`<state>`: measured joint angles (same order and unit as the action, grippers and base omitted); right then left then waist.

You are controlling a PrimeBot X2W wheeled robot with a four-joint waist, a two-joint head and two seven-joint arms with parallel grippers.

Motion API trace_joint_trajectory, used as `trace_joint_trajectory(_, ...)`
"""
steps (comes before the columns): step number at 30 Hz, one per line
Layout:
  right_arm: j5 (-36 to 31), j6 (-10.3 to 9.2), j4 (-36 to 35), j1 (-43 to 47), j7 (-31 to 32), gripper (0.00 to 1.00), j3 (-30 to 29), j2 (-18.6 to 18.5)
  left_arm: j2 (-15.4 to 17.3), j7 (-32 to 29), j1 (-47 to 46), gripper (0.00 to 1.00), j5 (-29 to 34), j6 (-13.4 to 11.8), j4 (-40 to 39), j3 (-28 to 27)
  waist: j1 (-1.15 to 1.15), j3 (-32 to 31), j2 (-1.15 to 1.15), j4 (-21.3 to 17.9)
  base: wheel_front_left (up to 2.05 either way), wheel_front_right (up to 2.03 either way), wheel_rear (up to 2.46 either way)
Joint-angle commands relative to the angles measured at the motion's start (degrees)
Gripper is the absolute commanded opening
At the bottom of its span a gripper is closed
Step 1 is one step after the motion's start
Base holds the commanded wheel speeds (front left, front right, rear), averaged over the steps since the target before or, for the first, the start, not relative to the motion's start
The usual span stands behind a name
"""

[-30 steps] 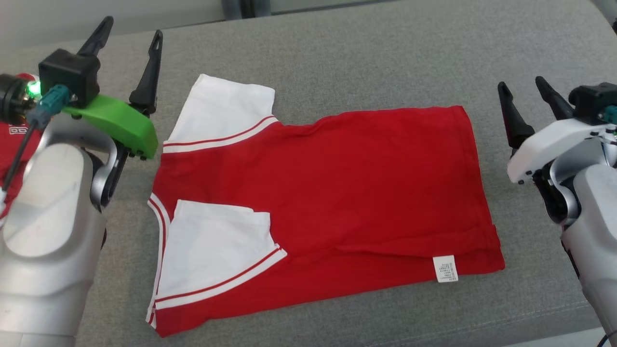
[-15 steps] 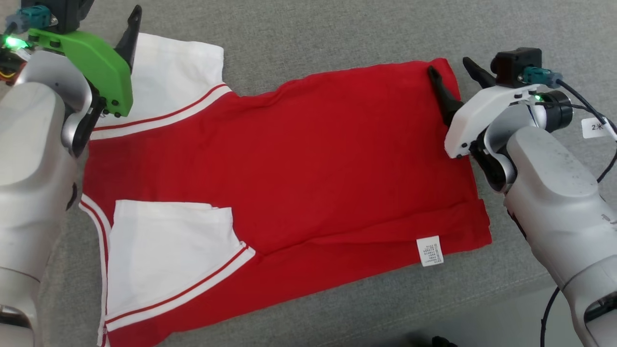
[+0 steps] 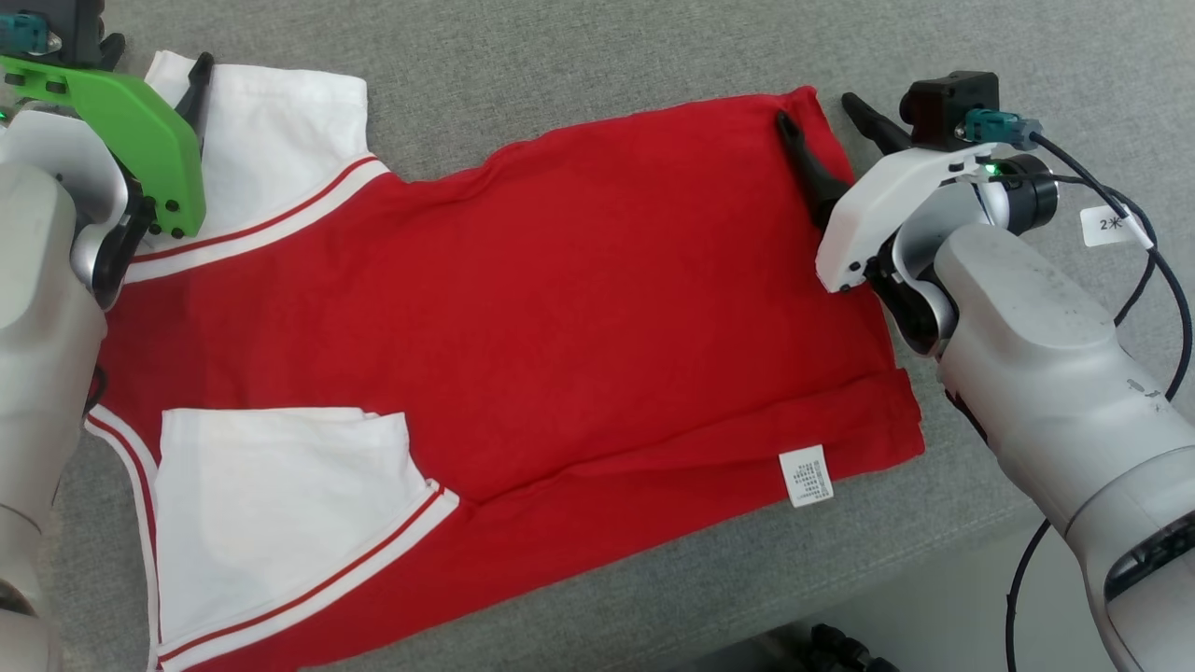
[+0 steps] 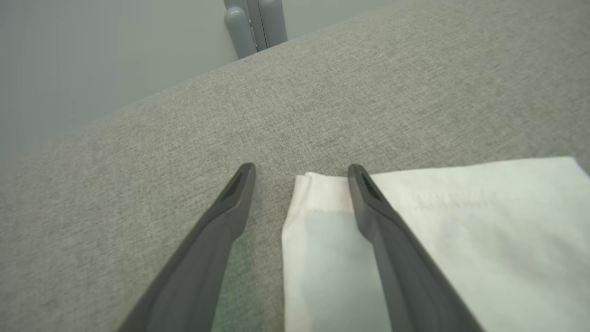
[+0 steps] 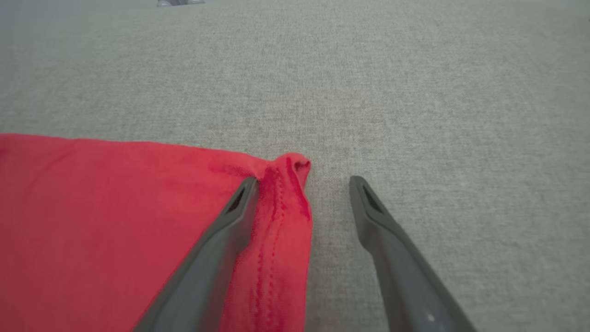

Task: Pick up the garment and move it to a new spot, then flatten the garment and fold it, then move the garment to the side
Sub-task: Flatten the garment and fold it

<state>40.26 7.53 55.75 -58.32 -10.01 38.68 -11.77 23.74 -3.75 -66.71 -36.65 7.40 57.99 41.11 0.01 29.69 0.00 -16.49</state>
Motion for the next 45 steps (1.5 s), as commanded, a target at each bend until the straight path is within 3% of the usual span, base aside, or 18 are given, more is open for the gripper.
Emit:
trace_joint_trajectory(1,0.9,-0.08,0.5,-1.1,-0.5,1.0,0.8,-0.2,0.1,-0.6,-0.5,1.0,-1.4,0.1,0.6,0.5,-0.01,-0.1,0.0,0.2,0.0,0.0,0.0)
trace_joint_trajectory(6,3.5,-0.08,1.7,-2.1,-0.2,1.0,3.4,-0.5,-0.7,-4.4,-0.3,1.0,-5.1,0.1,0.6,2.4,-0.01,0.1,0.0,0.9,0.0,0.0,0.0)
trace_joint_trajectory(7,4.1,-0.08,1.9,-2.3,0.2,1.0,4.0,-0.5,-0.7,-4.6,-0.4,0.89,-5.6,0.1,0.1,2.9,-0.01,0.1,0.0,1.0,0.0,0.0,0.0)
trace_joint_trajectory(8,4.6,-0.08,2.1,-2.4,0.5,0.64,4.4,-0.5,-0.7,-4.7,-0.6,0.45,-6.4,0.1,-0.1,2.9,-0.01,0.2,0.0,1.1,0.0,0.0,0.0)
trace_joint_trajectory(9,5.2,-0.08,2.3,-2.6,1.0,0.37,5.0,-0.6,-0.8,-4.9,-0.7,0.02,-7.2,0.1,-0.4,3.2,-0.01,0.2,0.0,1.2,0.0,0.0,0.0)
trace_joint_trajectory(10,5.7,-0.08,2.4,-2.7,1.3,0.06,5.5,-0.7,-0.9,-5.2,-0.7,0.0,-7.7,0.1,-0.6,3.6,-0.01,0.1,0.0,1.4,0.0,0.0,0.0)
trace_joint_trajectory(11,6.3,-0.09,2.6,-2.8,1.5,0.0,6.0,-0.9,-0.8,-5.2,-0.7,0.0,-8.3,0.1,-0.9,4.2,-0.01,0.0,0.0,1.5,0.0,0.0,0.0)
trace_joint_trajectory(20,9.1,-0.1,2.8,-3.3,-3.1,0.0,8.1,-3.3,-1.1,3.3,-1.6,0.0,-11.8,0.1,-3.7,5.1,-0.01,-2.3,0.0,3.6,0.0,0.0,0.0)
trace_joint_trajectory(28,9.2,-0.1,0.4,0.7,-5.2,0.0,8.2,-6.6,-0.5,13.1,3.3,0.0,-16.1,0.1,-9.8,5.3,-0.01,-5.7,0.0,6.4,0.0,0.0,0.0)
trace_joint_trajectory(36,2.7,-0.09,-8.9,8.5,-5.2,0.0,-1.9,-10.3,1.0,18.1,11.9,0.0,-17.7,0.1,-19.2,5.3,-0.01,-8.7,0.0,9.5,0.0,0.0,0.0)
trace_joint_trajectory(45,-2.9,-0.09,-13.2,18.1,-5.2,0.0,-10.2,-10.5,2.0,19.0,24.0,0.0,-14.7,-4.3,-32.4,1.4,-0.01,-11.0,0.0,11.5,0.0,0.0,0.0)
